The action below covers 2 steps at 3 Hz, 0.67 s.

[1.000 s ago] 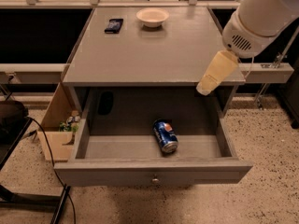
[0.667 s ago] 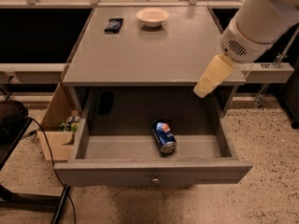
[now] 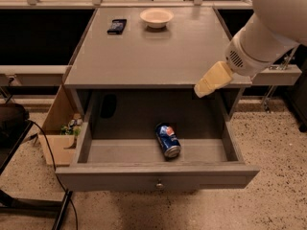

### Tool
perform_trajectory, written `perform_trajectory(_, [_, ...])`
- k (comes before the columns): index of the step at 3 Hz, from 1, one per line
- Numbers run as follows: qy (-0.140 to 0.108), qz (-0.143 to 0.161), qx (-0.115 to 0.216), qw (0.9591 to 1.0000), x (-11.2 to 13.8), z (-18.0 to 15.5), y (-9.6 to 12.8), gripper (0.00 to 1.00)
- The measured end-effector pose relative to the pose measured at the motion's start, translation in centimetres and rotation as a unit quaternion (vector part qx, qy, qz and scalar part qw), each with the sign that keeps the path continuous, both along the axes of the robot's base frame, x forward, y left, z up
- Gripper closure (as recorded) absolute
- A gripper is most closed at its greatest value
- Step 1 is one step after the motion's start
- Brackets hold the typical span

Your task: Pick pepsi can from top drawer and place on counter

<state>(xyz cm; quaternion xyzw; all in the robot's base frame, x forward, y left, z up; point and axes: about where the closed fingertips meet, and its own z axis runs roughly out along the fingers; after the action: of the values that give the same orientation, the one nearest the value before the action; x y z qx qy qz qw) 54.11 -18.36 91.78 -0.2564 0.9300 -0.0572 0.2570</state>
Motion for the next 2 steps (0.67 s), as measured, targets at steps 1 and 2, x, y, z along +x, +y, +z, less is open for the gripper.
perform_trajectory(1, [-0.013, -0.071, 0.022, 0.9971, 1.25, -0.65, -0.21, 0.0])
perform_trajectory(2, [-0.012, -0.132, 0.055, 0.9896, 2.06, -1.34, 0.34, 0.0])
